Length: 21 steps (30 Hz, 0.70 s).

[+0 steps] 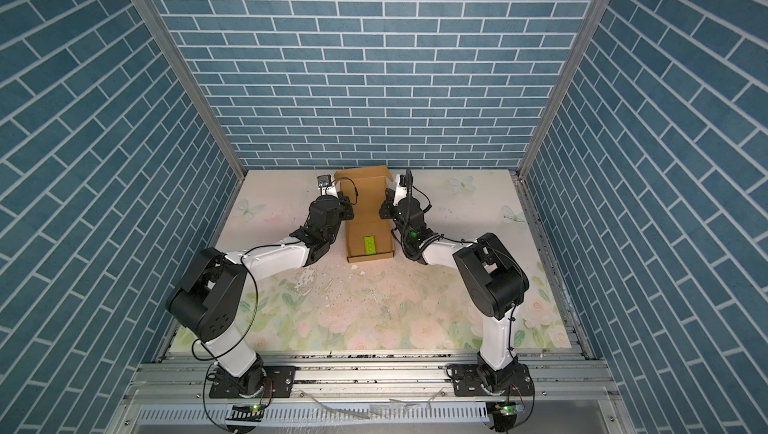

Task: Fold the paper box

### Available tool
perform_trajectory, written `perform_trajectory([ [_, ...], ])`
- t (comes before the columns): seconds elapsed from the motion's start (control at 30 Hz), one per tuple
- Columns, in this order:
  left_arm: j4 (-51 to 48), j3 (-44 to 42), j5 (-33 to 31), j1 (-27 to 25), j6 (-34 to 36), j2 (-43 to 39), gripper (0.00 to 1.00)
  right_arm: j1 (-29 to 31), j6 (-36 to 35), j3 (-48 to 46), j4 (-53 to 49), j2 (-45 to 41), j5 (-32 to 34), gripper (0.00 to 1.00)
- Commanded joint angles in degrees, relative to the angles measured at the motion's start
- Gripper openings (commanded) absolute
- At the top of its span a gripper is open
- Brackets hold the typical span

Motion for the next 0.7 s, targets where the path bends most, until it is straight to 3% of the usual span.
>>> perform_trajectory([
  [0.0,3.22,-1.23,1.88,-1.14,0.71,-1.69,0.09,1.22,-1.90,-1.71,6.96,-0.25,-3.04,0.00],
  [0.3,10.13,-7.16,3.01,-1.98,0.70,-3.59,0.09,1.55,-4.70,-7.89,15.54,-0.60,-5.27,0.00],
  [0.67,20.97,-14.27,-0.16,-6.81,6.05,-4.33,0.09,2.88,-7.17,-13.98,25.48,-0.80,-6.09,0.00],
])
